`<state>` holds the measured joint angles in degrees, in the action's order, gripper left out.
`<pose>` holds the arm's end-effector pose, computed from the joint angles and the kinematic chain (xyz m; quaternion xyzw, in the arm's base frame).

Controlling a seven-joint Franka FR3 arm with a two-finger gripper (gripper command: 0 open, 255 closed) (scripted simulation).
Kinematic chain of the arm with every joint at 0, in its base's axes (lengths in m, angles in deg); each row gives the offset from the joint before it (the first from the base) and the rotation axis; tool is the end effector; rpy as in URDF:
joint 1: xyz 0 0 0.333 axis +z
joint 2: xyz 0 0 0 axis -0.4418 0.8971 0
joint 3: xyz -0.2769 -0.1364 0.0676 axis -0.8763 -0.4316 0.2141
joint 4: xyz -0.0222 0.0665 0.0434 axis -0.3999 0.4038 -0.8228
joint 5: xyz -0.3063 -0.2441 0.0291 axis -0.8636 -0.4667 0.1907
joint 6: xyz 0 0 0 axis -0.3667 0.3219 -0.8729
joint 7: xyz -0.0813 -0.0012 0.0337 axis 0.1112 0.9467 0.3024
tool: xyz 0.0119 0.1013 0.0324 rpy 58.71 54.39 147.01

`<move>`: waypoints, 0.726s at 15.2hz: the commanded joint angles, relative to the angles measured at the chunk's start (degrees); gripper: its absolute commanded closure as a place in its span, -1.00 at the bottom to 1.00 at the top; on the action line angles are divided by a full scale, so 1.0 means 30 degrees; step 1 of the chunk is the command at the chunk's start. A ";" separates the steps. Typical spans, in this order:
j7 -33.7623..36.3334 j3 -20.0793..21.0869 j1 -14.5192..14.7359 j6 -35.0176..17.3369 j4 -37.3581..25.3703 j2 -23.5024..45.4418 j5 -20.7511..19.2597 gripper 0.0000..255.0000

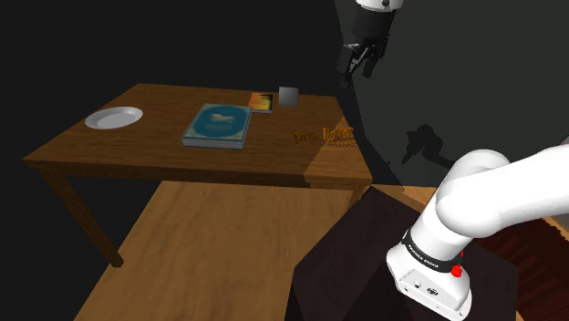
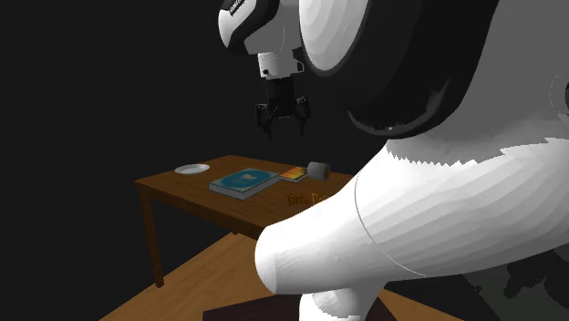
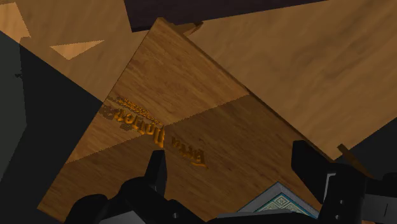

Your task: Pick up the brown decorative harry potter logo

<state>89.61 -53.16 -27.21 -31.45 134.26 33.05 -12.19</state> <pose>0.3143 0.0145 0.6199 0.9945 -0.0454 0.0546 0.0771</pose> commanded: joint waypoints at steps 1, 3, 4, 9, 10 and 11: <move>0.0000 0.0000 0.0000 0.0000 0.0000 0.0000 0.0000 -1.00; -0.0825 -0.0596 -0.0030 -0.1077 0.0711 0.0419 -0.0345 -1.00; -0.1232 -0.0893 -0.0050 -0.1623 0.1028 0.0673 -0.0516 -1.00; -0.3234 -0.2361 -0.0197 -0.4410 0.2212 0.2387 -0.1330 -1.00; -0.3629 -0.2649 -0.0228 -0.4975 0.2367 0.2818 -0.1478 -1.00; -0.4023 -0.2934 -0.0260 -0.5540 0.2493 0.3277 -0.1619 -1.00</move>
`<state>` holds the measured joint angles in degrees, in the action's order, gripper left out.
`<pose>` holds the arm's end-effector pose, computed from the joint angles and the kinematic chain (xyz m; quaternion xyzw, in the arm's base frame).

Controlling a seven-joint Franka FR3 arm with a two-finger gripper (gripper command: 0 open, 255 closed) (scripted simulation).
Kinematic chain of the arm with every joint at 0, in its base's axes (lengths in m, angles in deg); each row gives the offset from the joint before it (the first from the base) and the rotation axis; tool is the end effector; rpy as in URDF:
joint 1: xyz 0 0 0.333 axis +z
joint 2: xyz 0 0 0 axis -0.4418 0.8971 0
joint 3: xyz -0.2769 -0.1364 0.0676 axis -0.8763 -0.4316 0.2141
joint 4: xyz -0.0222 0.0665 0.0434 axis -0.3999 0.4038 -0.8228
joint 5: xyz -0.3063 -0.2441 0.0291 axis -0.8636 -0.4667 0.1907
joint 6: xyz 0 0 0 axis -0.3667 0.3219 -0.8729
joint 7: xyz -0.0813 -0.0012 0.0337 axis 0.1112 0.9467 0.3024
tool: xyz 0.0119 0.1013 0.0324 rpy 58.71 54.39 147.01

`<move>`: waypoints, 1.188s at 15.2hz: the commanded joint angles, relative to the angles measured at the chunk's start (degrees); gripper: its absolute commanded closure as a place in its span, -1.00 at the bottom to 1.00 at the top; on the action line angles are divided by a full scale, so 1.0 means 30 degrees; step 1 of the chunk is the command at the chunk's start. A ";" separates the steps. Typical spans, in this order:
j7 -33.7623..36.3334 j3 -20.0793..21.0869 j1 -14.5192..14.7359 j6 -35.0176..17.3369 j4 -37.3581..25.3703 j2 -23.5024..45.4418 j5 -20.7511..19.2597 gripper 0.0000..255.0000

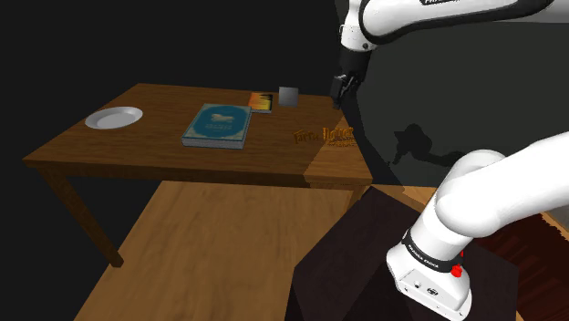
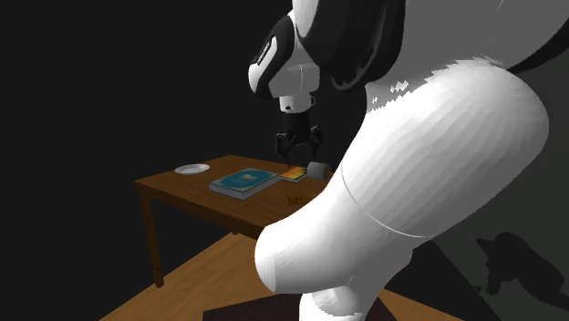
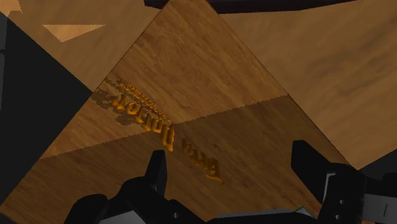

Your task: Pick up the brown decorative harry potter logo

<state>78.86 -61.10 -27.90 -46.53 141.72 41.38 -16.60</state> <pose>0.3665 -0.0517 0.5321 0.9965 0.0127 0.0374 0.0743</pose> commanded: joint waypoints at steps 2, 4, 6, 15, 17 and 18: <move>-0.1227 -0.0849 -0.0090 -0.1647 0.0176 0.1500 -0.0400 -1.00; -0.2019 -0.1390 -0.0143 -0.2768 0.0233 0.2605 -0.0601 -1.00; -0.2819 -0.1918 -0.0177 -0.3870 0.0178 0.3804 -0.0745 -1.00; -0.6533 -0.3785 -0.0229 -0.8111 -0.1273 0.9729 -0.0346 -1.00; -0.6502 -0.3809 -0.0247 -0.8653 -0.1036 1.0039 -0.0340 -1.00; -0.6486 -0.3823 -0.0253 -0.8925 -0.0924 1.0201 -0.0335 -1.00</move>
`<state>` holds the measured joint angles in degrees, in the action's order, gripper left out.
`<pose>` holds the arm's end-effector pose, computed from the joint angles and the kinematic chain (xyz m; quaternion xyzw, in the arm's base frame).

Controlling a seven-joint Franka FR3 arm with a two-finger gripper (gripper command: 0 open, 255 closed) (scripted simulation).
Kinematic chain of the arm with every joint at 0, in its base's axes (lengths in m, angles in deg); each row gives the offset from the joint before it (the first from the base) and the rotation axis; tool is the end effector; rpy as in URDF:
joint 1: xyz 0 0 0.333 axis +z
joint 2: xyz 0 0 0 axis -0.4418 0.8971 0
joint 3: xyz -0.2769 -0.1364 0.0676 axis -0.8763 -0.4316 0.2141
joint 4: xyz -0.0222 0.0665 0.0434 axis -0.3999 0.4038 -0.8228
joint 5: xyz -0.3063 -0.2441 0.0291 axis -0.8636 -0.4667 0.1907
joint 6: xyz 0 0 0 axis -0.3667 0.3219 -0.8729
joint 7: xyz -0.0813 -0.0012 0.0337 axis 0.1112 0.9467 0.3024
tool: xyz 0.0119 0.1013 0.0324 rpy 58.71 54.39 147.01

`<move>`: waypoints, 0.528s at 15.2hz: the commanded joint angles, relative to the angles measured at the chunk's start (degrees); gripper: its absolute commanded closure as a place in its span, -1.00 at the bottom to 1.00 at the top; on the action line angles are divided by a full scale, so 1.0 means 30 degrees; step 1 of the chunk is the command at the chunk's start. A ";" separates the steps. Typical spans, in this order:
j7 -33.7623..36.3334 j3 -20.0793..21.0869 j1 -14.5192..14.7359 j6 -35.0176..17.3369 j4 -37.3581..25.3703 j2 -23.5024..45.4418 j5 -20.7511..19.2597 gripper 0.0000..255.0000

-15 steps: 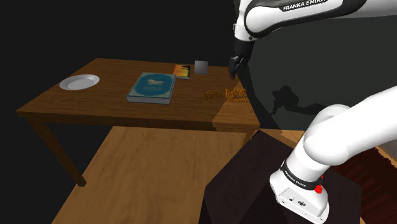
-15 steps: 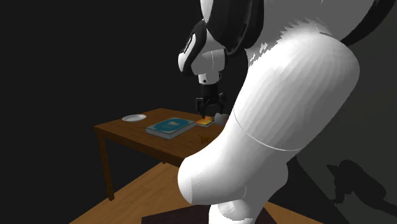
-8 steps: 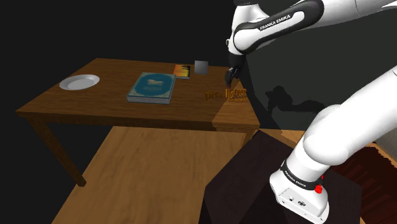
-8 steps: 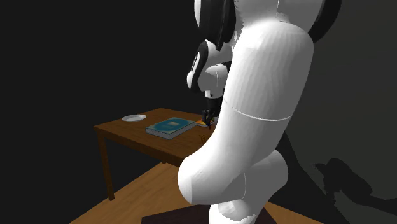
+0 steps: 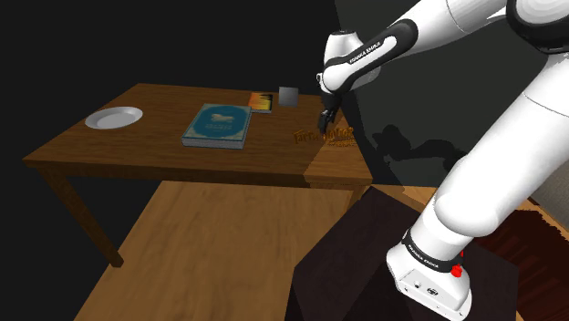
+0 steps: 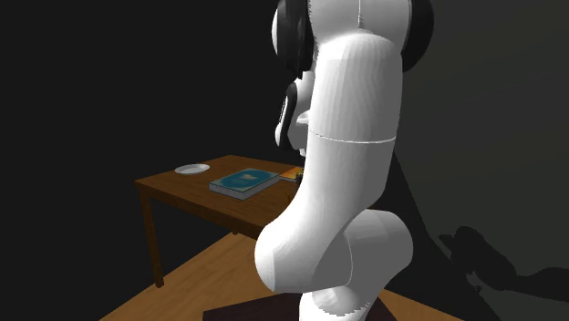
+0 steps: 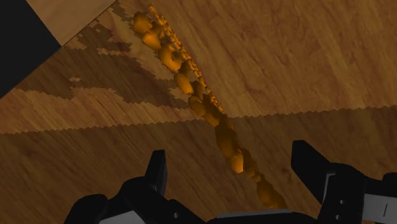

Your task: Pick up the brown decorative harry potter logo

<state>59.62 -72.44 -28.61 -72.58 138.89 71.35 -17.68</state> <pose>0.4659 -0.1502 0.3694 0.9910 0.1142 0.0089 0.0697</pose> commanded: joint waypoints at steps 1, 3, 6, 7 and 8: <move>-0.0057 -0.0055 -0.0021 -0.0514 0.0129 0.0378 0.0032 -1.00; -0.0030 -0.0082 -0.0032 -0.1060 0.0332 0.0725 0.0048 -1.00; -0.0011 -0.0101 -0.0040 -0.1490 0.0483 0.1008 0.0064 -1.00; -0.0002 -0.0097 -0.0038 -0.1485 0.0494 0.0993 0.0059 1.00; 0.0001 -0.0097 -0.0039 -0.1489 0.0510 0.0980 0.0053 1.00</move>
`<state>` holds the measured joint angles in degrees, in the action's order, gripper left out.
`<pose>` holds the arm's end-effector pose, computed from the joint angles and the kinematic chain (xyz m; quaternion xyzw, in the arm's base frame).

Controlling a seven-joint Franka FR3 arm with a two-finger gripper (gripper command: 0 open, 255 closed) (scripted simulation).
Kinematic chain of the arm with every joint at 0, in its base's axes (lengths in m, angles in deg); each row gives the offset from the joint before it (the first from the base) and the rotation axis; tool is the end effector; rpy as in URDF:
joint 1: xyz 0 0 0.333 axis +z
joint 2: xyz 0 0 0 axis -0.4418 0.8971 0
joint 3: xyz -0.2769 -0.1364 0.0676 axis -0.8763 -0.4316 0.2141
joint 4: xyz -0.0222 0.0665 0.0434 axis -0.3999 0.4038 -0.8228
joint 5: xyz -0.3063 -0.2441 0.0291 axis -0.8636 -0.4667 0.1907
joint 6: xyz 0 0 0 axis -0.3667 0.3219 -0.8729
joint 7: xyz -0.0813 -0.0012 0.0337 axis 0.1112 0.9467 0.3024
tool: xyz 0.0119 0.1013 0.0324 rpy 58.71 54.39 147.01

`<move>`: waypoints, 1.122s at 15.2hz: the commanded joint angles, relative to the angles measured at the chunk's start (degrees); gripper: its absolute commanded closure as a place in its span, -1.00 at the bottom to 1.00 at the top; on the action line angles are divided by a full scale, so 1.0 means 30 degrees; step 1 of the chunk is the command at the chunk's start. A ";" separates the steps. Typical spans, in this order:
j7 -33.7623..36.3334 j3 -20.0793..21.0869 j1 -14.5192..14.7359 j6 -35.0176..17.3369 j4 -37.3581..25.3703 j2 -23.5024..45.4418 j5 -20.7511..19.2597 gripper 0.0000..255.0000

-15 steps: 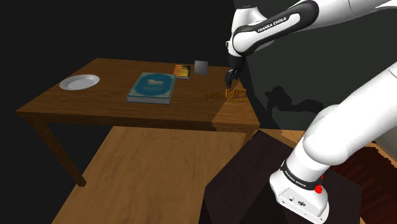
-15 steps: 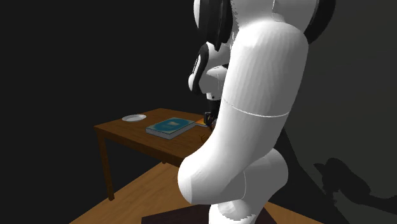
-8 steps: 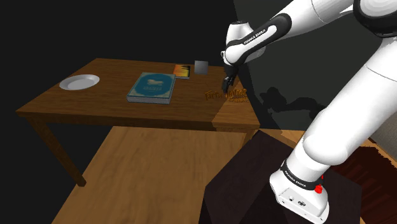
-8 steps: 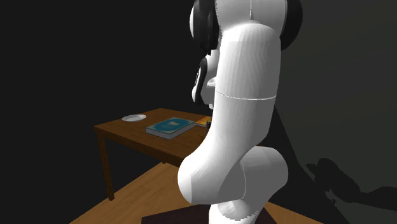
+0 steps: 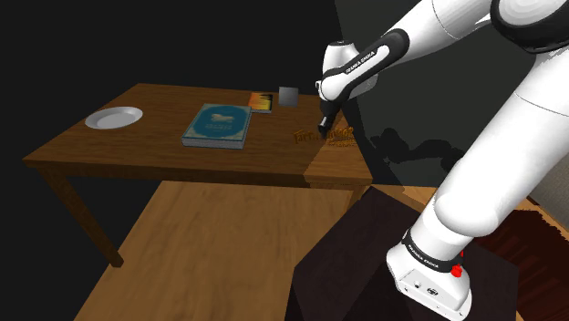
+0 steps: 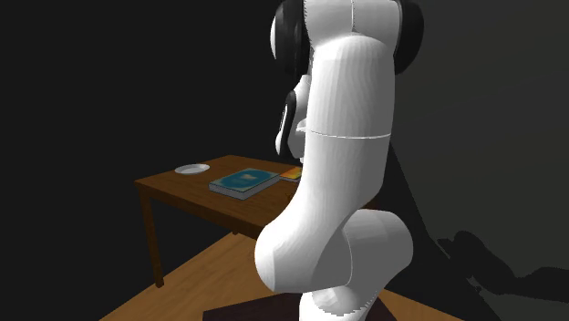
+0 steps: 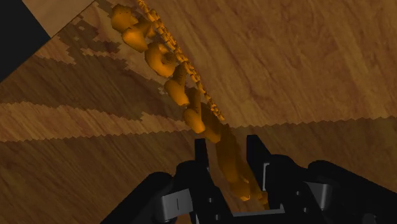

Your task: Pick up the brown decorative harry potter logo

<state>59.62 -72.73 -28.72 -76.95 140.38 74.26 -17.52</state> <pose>0.4664 -0.1513 0.3412 0.9909 0.1150 0.0087 0.0698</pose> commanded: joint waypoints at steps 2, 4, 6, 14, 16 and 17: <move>0.0006 0.0001 0.0001 -0.0034 0.0014 0.0016 0.0000 1.00; 0.0003 -0.0001 0.0000 -0.0035 0.0013 0.0018 0.0000 1.00; -0.0007 -0.0005 -0.0004 -0.0039 0.0004 0.0030 0.0005 1.00; -0.0094 0.0073 0.0032 0.1604 -0.0636 -0.0987 -0.0035 1.00; -0.0127 0.0104 0.0043 0.2146 -0.0876 -0.1293 -0.0039 1.00; -0.0144 0.0120 0.0048 0.2416 -0.1003 -0.1439 -0.0040 1.00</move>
<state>59.18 -72.45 -28.63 -70.53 137.75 70.36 -17.64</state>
